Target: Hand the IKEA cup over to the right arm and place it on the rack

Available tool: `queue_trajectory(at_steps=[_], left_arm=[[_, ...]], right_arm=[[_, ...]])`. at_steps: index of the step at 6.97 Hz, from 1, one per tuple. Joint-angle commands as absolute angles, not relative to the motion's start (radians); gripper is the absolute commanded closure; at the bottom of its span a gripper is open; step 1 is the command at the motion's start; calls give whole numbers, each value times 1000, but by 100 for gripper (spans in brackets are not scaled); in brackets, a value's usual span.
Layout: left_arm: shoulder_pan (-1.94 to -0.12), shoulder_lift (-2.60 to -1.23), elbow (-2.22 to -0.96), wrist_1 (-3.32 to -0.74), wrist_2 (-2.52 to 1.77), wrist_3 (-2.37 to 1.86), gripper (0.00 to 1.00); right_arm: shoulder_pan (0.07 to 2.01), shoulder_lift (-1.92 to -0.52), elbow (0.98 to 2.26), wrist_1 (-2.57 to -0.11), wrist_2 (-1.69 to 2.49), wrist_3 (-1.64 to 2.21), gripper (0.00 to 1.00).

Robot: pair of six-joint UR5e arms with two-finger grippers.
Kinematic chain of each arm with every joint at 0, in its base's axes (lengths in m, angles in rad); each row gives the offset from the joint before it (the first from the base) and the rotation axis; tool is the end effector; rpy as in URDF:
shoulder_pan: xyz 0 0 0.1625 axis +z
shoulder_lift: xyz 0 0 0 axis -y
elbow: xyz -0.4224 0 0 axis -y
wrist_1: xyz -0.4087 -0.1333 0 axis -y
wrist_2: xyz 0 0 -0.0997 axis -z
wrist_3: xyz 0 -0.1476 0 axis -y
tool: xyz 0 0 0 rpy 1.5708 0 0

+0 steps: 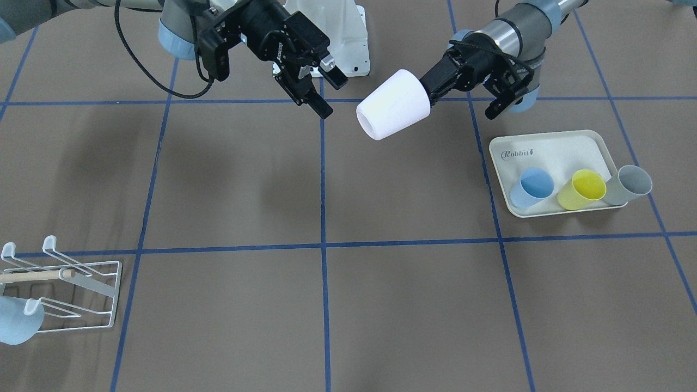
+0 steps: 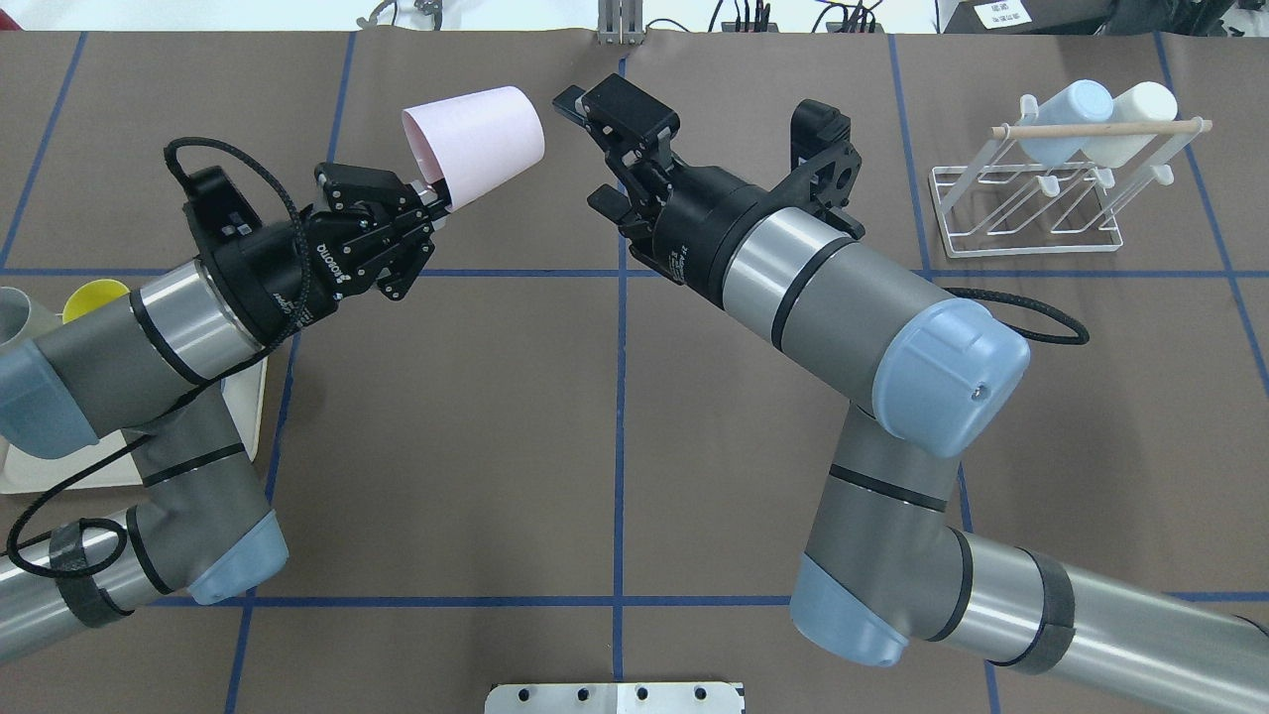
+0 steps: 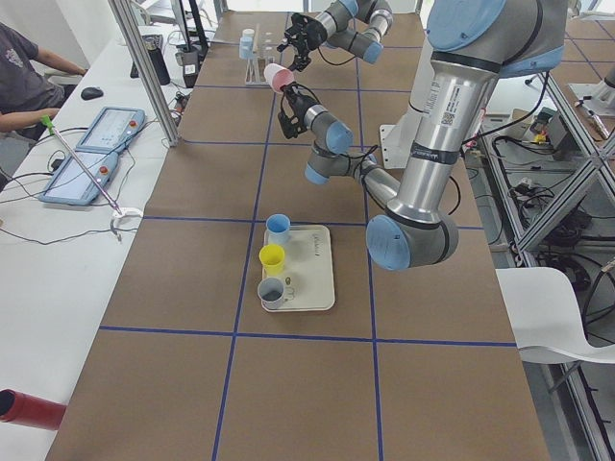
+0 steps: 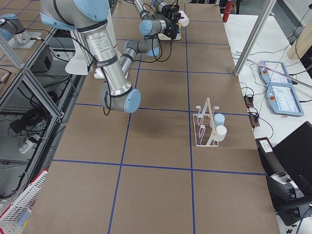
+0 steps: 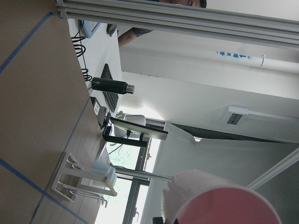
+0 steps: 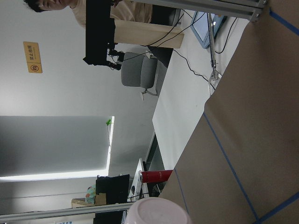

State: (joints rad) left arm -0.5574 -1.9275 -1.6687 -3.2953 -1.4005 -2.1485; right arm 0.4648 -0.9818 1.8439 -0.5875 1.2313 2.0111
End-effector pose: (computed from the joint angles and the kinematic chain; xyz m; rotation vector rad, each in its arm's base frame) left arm 0.4060 -0.4396 0.2139 0.0788 2.2905 -0.8075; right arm -0.4613 -0.4354 0.0697 0.2727 -1.9171 0.9318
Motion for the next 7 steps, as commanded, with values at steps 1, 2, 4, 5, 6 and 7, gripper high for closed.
queue_trajectory(at_steps=[1, 2, 4, 5, 6, 7], left_arm=[[-535, -1947, -1658, -3307, -1391, -2145, 100], [-534, -1948, -1658, -3306, -1391, -2145, 100], [-509, -1959, -1658, -3306, -1367, -2145, 100], [-497, -1971, -1657, -3304, -1355, -2143, 100], [-497, -1971, -1657, -3304, -1355, -2141, 100], [-497, -1971, -1654, -3304, -1355, -2141, 100]], right_arm=[[465, -982, 1844, -588, 1230, 2011, 1], [463, -982, 1842, -588, 1230, 2011, 1], [460, -982, 1839, -588, 1232, 2011, 1], [459, -982, 1839, -588, 1230, 2010, 1], [457, -982, 1839, -588, 1230, 2010, 1], [457, -982, 1839, -588, 1232, 2010, 1]])
